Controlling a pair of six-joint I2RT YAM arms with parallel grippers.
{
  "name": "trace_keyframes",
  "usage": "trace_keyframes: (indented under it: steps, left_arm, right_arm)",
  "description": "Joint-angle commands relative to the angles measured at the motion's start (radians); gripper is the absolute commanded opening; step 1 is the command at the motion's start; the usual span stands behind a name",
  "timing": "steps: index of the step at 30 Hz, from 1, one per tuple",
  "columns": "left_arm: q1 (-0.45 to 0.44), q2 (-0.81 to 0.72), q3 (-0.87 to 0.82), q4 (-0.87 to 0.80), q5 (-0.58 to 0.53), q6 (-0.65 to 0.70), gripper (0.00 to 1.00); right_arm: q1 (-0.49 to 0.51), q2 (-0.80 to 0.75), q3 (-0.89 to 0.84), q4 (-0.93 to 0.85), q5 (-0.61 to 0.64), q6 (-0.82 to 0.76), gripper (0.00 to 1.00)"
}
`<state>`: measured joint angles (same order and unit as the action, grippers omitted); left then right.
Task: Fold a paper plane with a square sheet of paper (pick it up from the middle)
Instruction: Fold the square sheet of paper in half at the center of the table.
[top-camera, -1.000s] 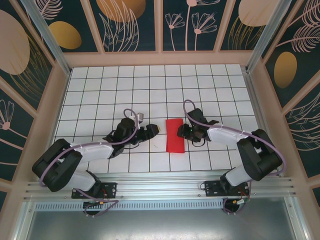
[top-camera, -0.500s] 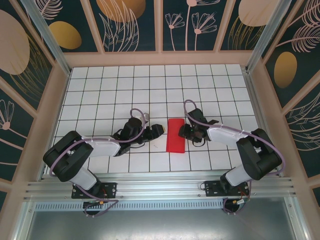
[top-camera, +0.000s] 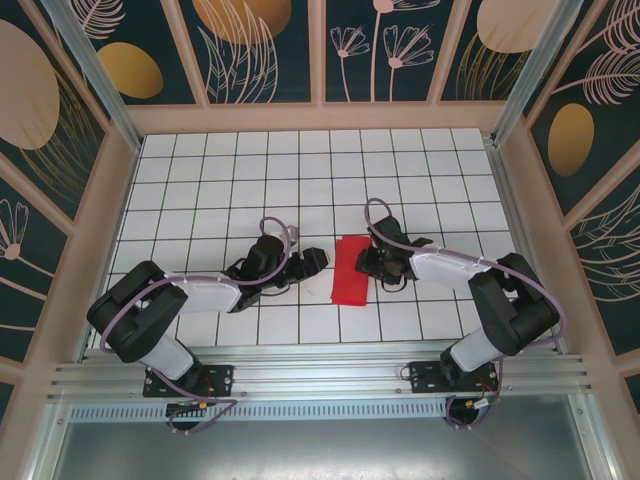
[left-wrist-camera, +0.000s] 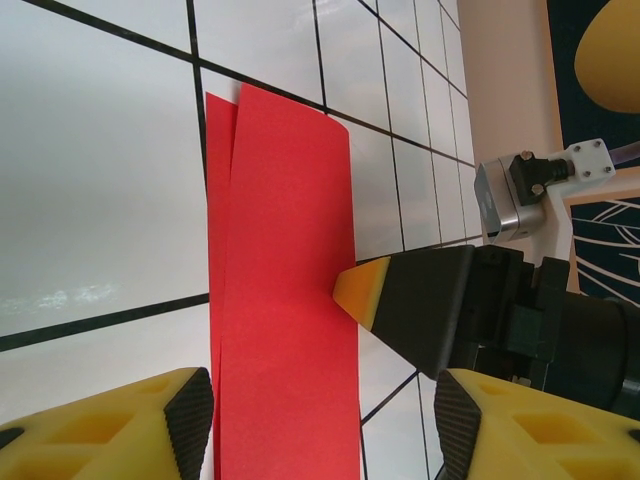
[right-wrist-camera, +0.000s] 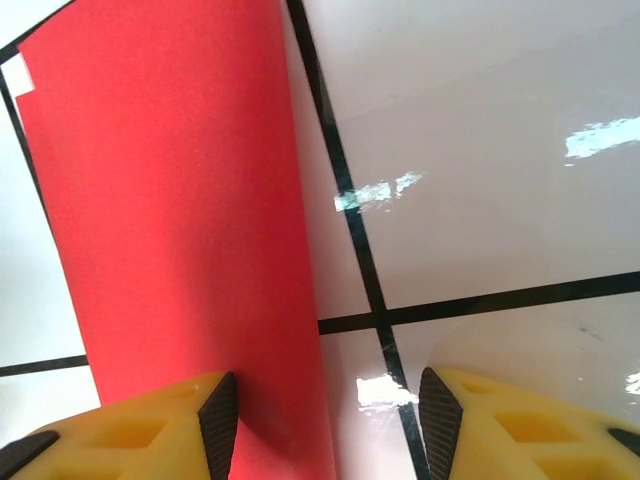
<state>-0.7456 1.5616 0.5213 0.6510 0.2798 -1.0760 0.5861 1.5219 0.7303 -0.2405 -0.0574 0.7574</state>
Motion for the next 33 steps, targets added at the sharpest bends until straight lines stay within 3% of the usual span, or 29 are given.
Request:
trace_keyframes:
  steps: [1,33]
  left_arm:
    - [-0.004,0.016,0.019,0.040,0.006,-0.003,0.62]
    - [-0.005,0.048,0.040,0.044,0.030,0.001,0.61]
  right_arm:
    - [0.018,0.009,0.024,-0.015,0.013,-0.034,0.54]
    - [0.024,0.062,0.036,-0.023,0.021,-0.056,0.53]
